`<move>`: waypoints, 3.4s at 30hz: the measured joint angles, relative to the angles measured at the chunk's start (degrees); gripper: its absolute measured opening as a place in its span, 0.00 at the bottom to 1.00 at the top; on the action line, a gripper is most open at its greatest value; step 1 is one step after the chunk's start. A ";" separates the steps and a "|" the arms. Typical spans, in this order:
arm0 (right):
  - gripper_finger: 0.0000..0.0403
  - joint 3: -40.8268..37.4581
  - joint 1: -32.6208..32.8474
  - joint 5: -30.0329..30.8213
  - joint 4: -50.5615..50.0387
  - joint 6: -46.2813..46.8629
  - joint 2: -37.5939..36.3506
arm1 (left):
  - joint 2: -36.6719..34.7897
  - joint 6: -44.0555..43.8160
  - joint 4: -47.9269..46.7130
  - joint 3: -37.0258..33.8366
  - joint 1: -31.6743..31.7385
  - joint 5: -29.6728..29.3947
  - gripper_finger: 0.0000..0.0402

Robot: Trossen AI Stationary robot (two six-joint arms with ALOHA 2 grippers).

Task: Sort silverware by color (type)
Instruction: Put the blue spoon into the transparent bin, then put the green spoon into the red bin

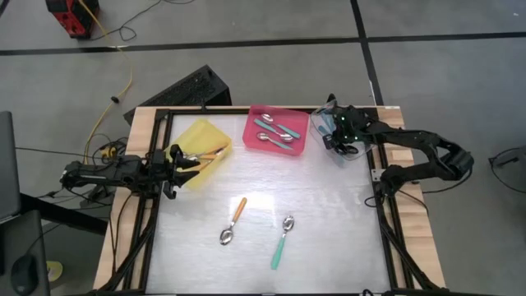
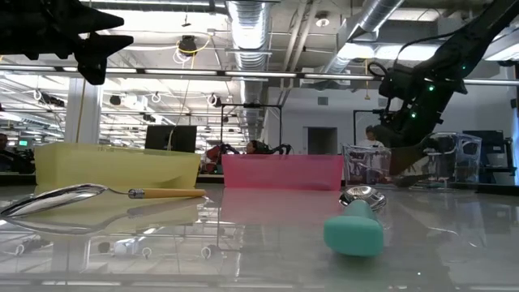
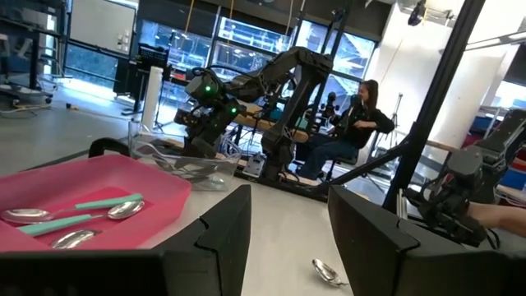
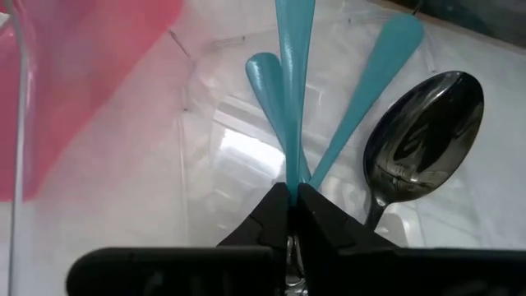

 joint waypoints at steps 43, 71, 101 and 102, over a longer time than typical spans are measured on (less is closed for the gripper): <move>0.30 0.00 0.00 2.12 0.78 0.30 -6.22 | 0.01 -0.44 0.02 0.00 0.00 0.02 0.37; 0.30 0.02 21.16 -29.75 13.05 4.18 -37.70 | -0.01 -3.95 0.12 0.00 -0.02 0.50 0.37; 0.31 0.04 70.84 8.68 59.11 -6.16 0.08 | 0.00 -4.58 5.64 0.00 -0.02 6.55 0.37; 0.31 0.04 70.95 8.70 61.32 -6.14 1.72 | 0.01 -4.10 5.65 0.00 -0.02 6.29 0.37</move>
